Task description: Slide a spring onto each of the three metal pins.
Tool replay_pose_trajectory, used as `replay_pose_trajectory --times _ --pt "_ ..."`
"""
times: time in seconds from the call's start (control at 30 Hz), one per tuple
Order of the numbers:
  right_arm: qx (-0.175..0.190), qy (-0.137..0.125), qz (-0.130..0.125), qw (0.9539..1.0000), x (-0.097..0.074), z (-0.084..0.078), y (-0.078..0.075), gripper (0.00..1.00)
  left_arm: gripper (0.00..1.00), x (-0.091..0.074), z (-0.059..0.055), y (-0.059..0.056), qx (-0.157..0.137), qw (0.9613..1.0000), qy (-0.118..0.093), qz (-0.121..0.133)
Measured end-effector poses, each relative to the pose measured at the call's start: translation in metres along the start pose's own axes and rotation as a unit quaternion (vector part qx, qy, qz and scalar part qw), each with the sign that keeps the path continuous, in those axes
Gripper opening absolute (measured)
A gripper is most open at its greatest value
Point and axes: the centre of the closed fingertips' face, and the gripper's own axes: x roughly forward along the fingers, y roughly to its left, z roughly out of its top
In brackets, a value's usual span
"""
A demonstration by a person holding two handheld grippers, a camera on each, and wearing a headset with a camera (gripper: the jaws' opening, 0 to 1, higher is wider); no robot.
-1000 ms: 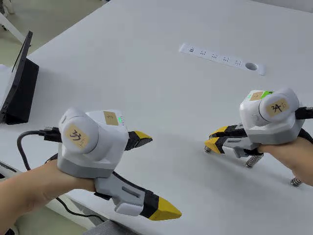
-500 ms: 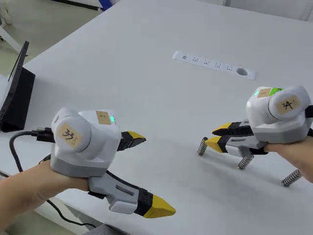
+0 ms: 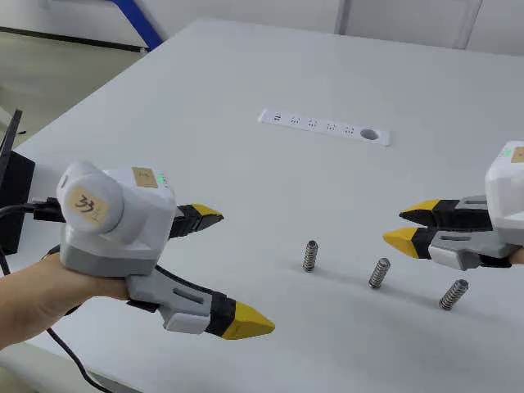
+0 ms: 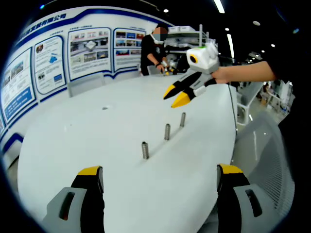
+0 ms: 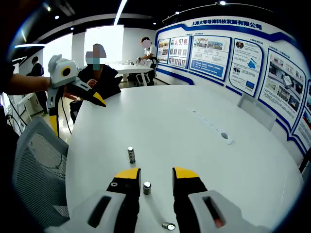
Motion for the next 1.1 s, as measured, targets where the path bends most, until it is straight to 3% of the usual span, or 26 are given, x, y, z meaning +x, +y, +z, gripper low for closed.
replay_pose_trajectory --times 0.2,0.33,0.43,0.57,0.73,0.83,1.1 --pt "0.014 -0.005 -0.008 0.9999 -0.049 -0.020 -0.012 0.31 1.00 0.001 0.012 0.005 0.004 1.0000 -0.002 0.001" --pt "0.014 -0.035 0.012 0.9992 -0.078 -0.022 -0.006 0.38 1.00 0.000 0.015 0.004 0.007 1.0000 -0.001 -0.004" --pt "0.010 -0.043 0.031 0.9986 -0.093 -0.025 0.002 0.43 1.00 -0.002 0.017 0.004 0.007 1.0000 -0.004 -0.006" --pt "-0.009 -0.029 0.067 0.9973 -0.103 -0.033 0.018 0.45 1.00 -0.004 0.022 0.003 0.004 1.0000 -0.007 -0.005" --pt "-0.036 -0.010 0.082 0.9959 -0.106 -0.040 0.027 0.55 1.00 -0.007 0.028 0.000 0.003 0.9999 -0.010 -0.009" --pt "-0.039 -0.004 0.105 0.9937 -0.108 -0.042 0.036 0.63 1.00 -0.009 0.039 -0.009 -0.007 0.9988 -0.034 -0.033" --pt "-0.041 -0.001 0.100 0.9941 -0.115 -0.047 0.036 0.80 1.00 -0.005 0.043 -0.012 0.001 0.9988 -0.032 -0.037"
